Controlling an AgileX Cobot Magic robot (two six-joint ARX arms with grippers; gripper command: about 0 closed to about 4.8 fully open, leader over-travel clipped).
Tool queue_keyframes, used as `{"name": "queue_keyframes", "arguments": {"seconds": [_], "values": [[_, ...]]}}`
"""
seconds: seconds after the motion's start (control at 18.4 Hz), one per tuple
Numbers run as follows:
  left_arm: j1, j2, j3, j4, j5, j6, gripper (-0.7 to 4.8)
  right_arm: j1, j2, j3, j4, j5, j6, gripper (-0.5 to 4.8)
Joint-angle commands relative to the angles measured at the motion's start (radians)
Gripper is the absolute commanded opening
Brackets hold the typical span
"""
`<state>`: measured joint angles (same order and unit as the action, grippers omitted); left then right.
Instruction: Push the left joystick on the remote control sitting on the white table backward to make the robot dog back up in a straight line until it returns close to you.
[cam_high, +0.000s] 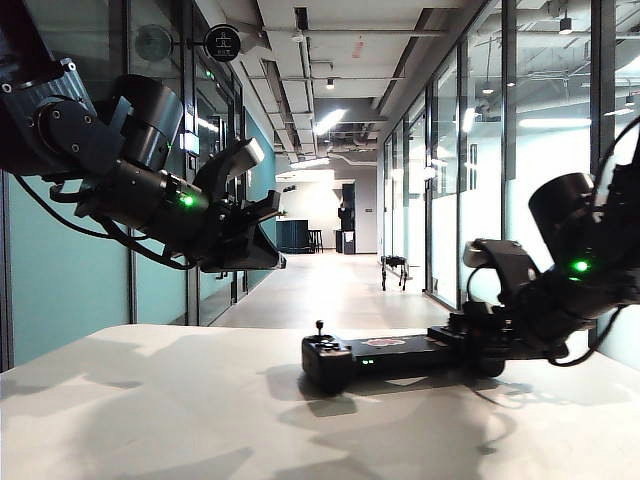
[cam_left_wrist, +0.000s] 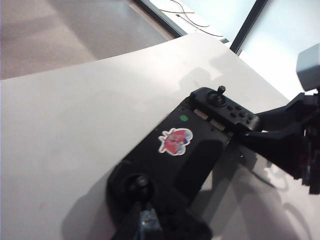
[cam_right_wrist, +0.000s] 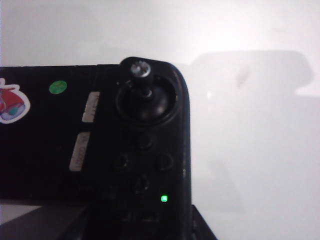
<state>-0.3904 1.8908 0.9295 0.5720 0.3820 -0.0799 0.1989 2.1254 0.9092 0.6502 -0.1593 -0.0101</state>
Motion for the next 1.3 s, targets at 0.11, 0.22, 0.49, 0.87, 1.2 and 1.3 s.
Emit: {"name": "queue_keyframes", "arguments": {"seconds": [0.11,0.22,0.49,0.87,1.2,1.3], "values": [[-0.001,-0.002,0.004,0.007,0.008,0.001,-0.05,0.039,-0.004,0.003,0.042,0.061,0.044,1.65],[-0.001,-0.002,0.004,0.002,0.008,0.001,-0.05,0.050,-0.005,0.003,0.050,0.094,0.069,1.66],[0.000,0.006,0.005,0.009,-0.003,0.028,-0.05,0.051,-0.005,0.003,0.051,0.170,0.120,1.66],[0.006,0.177,0.206,-0.063,0.045,0.086,-0.05,0.052,-0.005,0.003,0.059,0.253,0.147,1.66],[0.060,0.328,0.433,-0.195,0.153,0.133,-0.05,0.058,-0.004,0.003,0.059,0.294,0.168,1.66],[0.067,0.362,0.483,-0.213,0.184,0.134,-0.06,0.065,-0.004,0.003,0.062,0.297,0.168,1.66]]}}
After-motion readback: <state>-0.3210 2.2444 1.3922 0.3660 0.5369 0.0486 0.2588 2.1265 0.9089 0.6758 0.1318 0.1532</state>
